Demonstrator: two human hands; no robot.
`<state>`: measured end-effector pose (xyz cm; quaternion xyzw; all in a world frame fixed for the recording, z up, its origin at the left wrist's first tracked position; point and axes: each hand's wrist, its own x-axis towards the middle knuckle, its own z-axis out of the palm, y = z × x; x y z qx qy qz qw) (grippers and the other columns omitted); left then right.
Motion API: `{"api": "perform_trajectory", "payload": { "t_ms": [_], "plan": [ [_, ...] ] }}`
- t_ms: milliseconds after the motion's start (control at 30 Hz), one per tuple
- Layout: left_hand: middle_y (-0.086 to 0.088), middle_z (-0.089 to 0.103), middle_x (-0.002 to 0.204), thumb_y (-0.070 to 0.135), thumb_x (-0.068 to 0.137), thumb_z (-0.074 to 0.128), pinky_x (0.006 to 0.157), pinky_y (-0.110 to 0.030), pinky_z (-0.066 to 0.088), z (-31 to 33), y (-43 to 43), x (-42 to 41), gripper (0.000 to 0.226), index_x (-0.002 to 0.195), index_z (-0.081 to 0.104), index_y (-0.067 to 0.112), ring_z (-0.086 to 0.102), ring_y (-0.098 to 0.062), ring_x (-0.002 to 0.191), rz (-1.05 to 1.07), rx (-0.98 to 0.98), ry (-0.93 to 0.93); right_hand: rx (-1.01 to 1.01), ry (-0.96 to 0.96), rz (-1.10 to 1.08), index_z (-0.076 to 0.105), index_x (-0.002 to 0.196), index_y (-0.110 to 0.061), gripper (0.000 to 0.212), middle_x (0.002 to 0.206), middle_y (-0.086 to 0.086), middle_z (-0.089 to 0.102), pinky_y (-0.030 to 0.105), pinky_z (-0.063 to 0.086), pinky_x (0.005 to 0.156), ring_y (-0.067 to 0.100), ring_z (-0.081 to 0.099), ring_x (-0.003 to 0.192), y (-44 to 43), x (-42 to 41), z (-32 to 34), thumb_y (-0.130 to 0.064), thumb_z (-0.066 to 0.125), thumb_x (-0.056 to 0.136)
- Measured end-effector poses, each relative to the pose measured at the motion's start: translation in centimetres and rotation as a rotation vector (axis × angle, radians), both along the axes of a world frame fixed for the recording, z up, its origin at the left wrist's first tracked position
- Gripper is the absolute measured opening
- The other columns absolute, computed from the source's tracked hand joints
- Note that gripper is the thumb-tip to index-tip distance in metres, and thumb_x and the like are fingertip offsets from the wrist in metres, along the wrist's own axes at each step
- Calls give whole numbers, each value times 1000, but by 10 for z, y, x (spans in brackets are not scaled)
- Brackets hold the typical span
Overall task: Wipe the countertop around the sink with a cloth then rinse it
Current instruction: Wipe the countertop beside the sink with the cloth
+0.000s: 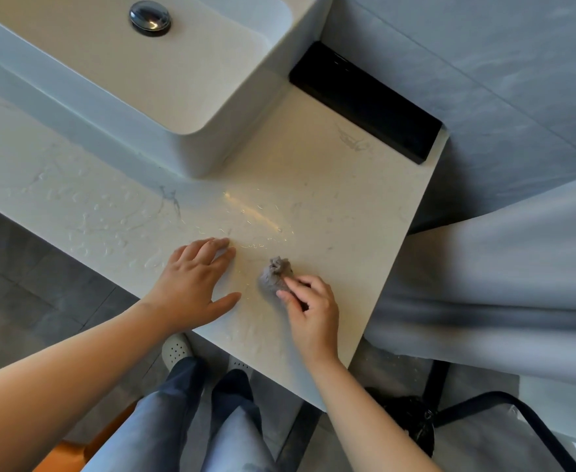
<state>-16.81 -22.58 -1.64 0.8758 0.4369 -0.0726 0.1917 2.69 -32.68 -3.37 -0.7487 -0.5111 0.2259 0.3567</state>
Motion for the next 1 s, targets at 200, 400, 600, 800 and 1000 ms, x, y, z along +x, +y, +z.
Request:
{"api": "perform_trajectory", "payload": {
  "t_ms": [200,400,600,800,1000],
  "plan": [
    [6,25,153,72,76,21,114,-32,15,1,8,-12,90,150,25,21,21,-17,140,-20,-49,-79,75,-72,-167,71,108,-10,25,98,1,62,21,41,75,19,56,92,61,39,25,-17,69,84],
    [5,22,155,73,76,23,115,-32,12,-2,3,-12,92,150,24,19,19,-17,141,-7,-31,-78,-48,-139,-223,69,113,-15,28,104,2,62,20,36,76,23,55,98,111,67,0,-19,66,86],
    [-7,44,144,58,83,34,106,-34,31,3,4,-22,76,135,50,4,41,-26,132,104,3,-167,-31,-120,-175,71,110,-18,26,102,-1,62,26,41,75,19,54,96,90,31,-10,-21,68,84],
    [-11,47,141,56,85,34,106,-41,33,2,12,-42,75,133,51,1,40,-30,132,141,61,-90,-5,-87,-20,72,107,-19,26,101,-3,62,37,50,76,19,54,93,43,-18,-14,-19,70,81],
    [-9,45,143,57,85,34,113,-46,25,-9,23,-58,75,138,46,6,40,-28,131,149,66,-73,-65,148,-7,71,108,-17,28,96,-11,61,25,51,79,15,60,93,36,-26,6,-15,74,80]
  ]
}}
